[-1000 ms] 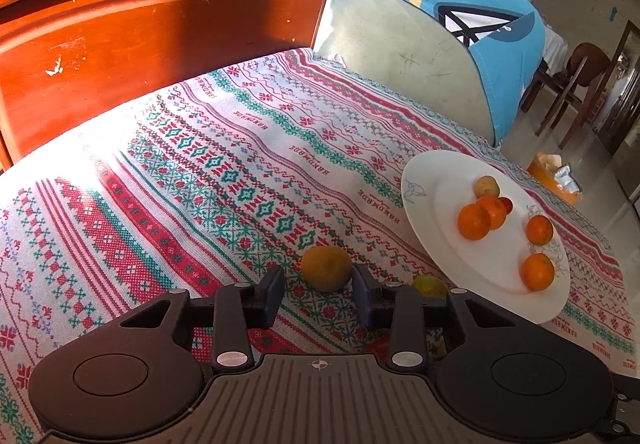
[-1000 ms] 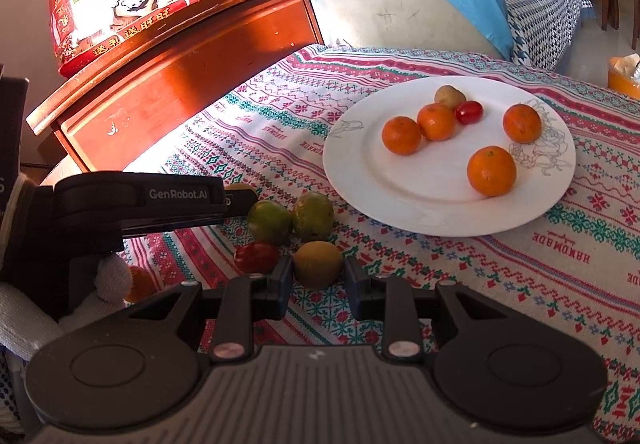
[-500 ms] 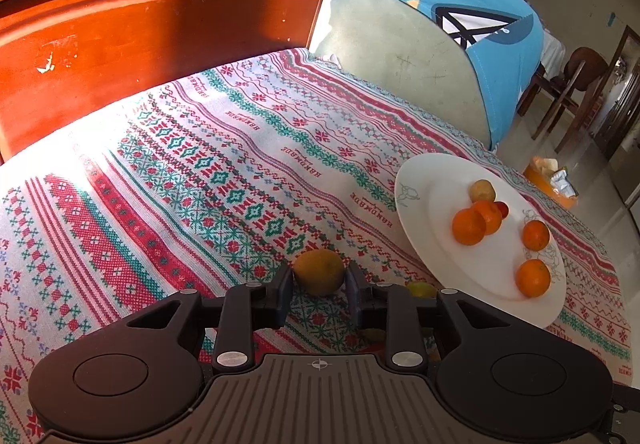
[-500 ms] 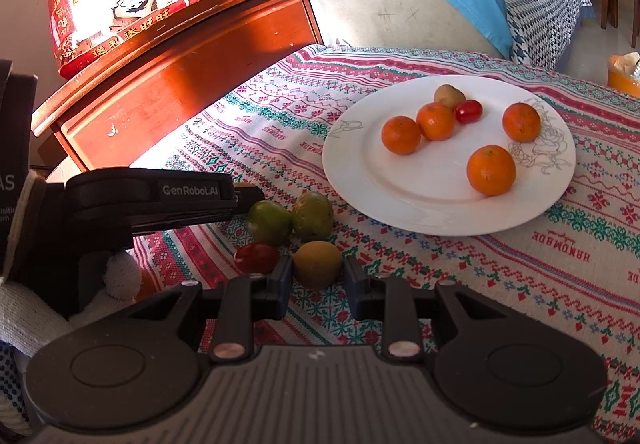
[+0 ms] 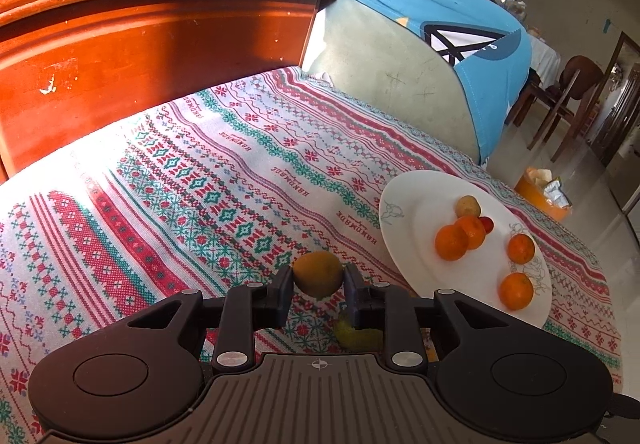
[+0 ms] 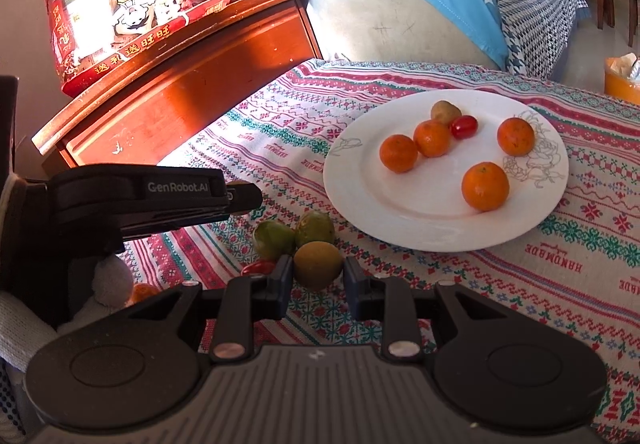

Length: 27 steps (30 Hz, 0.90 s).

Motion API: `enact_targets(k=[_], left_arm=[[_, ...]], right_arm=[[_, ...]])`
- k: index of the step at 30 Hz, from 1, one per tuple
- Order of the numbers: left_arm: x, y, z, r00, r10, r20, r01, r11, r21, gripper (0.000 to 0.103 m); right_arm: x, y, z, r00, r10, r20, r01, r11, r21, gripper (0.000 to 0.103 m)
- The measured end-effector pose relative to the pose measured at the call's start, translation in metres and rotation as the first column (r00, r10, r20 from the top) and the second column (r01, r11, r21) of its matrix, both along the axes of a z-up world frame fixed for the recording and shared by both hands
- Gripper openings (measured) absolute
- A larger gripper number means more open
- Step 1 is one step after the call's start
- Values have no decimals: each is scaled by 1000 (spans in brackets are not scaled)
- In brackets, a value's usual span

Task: Organize fruits
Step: 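Grasp a brown fruit with the left tool while the right tool grasps another brown fruit, then carry both brown fruits onto the plate and open both tools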

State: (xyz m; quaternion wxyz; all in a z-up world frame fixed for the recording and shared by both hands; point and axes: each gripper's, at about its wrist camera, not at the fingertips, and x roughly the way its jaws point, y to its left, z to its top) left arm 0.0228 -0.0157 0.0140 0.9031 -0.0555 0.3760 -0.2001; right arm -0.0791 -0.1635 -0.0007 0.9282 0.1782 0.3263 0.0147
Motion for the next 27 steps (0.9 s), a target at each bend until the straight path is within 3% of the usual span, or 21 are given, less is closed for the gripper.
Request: enact_targets(k=[9, 16, 27], left_arm=[[-10, -12, 28, 998, -28, 50, 27, 999, 19, 24], [-7, -26, 52, 994, -97, 50, 98, 995, -13, 25], [0, -60, 48, 973, -231, 20, 231, 973, 17, 25]], right_arm=[[1, -29, 33, 998, -20, 52, 21, 1000, -5, 28], [16, -65, 56, 999, -12, 53, 14, 999, -31, 28], [42, -107, 36, 995, -91, -35, 92, 996, 20, 28]])
